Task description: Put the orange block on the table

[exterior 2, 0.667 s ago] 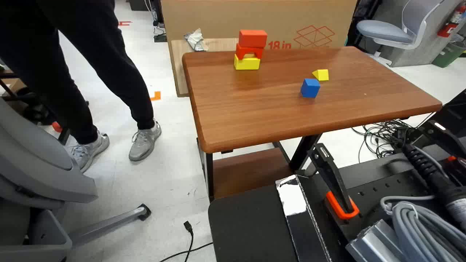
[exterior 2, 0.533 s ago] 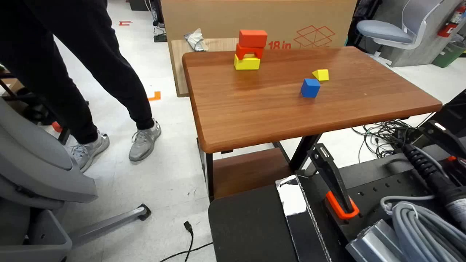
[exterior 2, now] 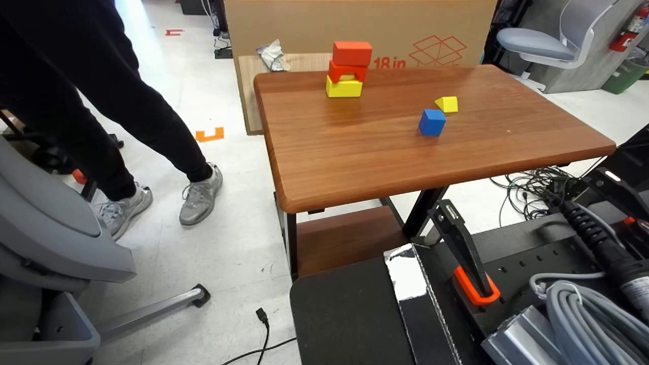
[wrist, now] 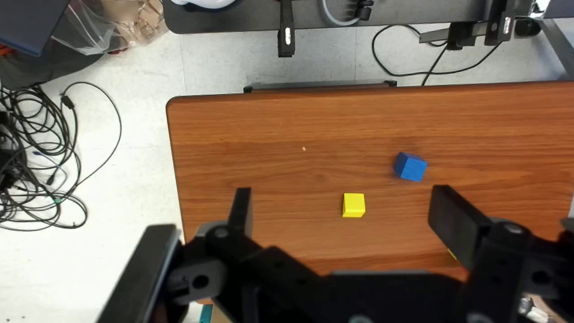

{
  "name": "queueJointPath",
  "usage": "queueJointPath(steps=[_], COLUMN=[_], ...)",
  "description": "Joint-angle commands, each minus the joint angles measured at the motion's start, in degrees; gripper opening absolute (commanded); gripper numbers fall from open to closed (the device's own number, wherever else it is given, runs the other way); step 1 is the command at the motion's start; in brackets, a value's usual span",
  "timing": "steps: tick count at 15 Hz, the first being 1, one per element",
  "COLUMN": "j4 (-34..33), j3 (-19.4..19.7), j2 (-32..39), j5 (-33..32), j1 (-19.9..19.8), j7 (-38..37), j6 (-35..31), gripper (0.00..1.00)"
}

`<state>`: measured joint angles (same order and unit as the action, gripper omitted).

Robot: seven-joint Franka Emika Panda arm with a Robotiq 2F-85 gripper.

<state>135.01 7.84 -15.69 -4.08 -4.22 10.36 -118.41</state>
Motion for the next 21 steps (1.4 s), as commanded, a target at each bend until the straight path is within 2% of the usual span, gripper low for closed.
queueJointPath(steps=[1,5,8,11,16,19,21], j4=[-0.1,-0.4,-1.3,-1.9,-7.1,-11.7,-15.0], j3=[-0.3,-1.0,-3.9,-8.0,-13.7,-14.7,-14.5], j2=[0.0,0.2,2.3,5.0,13.8,19.4,22.9], j5=[0.1,-0.8,-2.3,-4.3,-11.8,-15.2,-14.2], j1=[-0.3,-0.2,0.9,2.2,4.8,7.1,8.5], j7=[0.1,-1.2,-5.9,-12.8,-26.4,-31.4,-31.2], j6=[0.1,0.5,0.1,-3.5,-7.6,-8.2,-8.4], gripper=[1.00,1.00,1.00,1.00,1.00,1.00,1.00])
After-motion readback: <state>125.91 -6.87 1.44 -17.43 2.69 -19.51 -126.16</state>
